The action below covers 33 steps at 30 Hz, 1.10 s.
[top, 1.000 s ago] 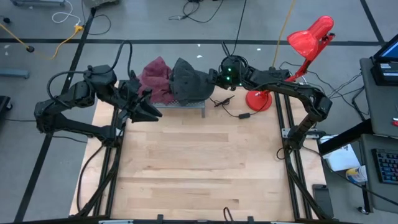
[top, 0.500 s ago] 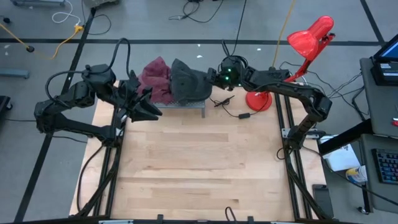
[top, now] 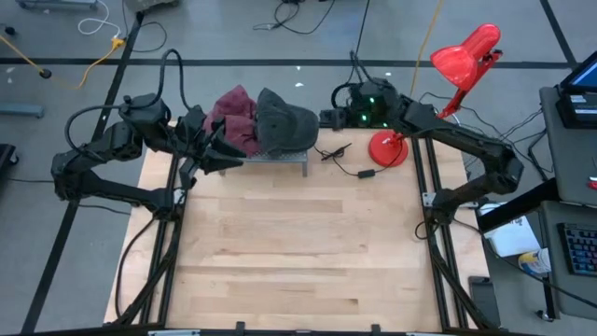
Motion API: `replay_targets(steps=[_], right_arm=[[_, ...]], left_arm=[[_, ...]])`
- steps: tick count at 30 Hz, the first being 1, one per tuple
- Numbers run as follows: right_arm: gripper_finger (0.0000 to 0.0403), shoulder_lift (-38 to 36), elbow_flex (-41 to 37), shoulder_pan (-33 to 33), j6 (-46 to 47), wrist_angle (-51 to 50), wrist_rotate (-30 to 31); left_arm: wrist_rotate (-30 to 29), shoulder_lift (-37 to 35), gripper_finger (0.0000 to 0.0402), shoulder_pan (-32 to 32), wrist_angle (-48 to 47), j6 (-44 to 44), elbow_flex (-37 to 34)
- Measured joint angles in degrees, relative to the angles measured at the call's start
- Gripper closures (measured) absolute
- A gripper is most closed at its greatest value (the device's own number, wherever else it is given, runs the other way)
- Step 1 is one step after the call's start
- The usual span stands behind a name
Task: Pick & Place hat
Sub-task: Return to Home Position
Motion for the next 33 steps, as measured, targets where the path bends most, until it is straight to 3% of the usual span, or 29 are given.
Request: replay_targets(steps=[8,13,17,22,26,33], right_arm=[[0.0156,-8.23,-4.02,12.30,-22.58,3.36,-1.82],[0.0156,-14.47,-16.56,20.28,-29.64,15.33,-11.88],[0.0156,-19.06,-28.67,25.07,-26.94,26.15,-16.97],[0.0156,-26.04,-40.31,28.88,-26.01,35.22,-16.24],[0.0156,-31.90,-48.72,29.87,-27.24,39.73,-11.64],[0.0156,-39.23,-61.88,29.95,-27.91,49.03,-4.32]], left_arm=[[-0.61,0.01,0.0289,0.92,-0.37,0.56,-0.01],[2.97,-0.12,0.0289,0.26,-0.31,8.58,-0.90],[3.09,-1.61,0.0289,-0.28,2.38,12.46,-4.98],[1.94,-7.75,0.0289,0.53,14.08,13.79,-16.89],[-1.27,-13.96,0.0289,1.78,24.31,14.02,-30.36],[-1.59,-21.69,0.0289,2.89,40.91,14.57,-49.25]])
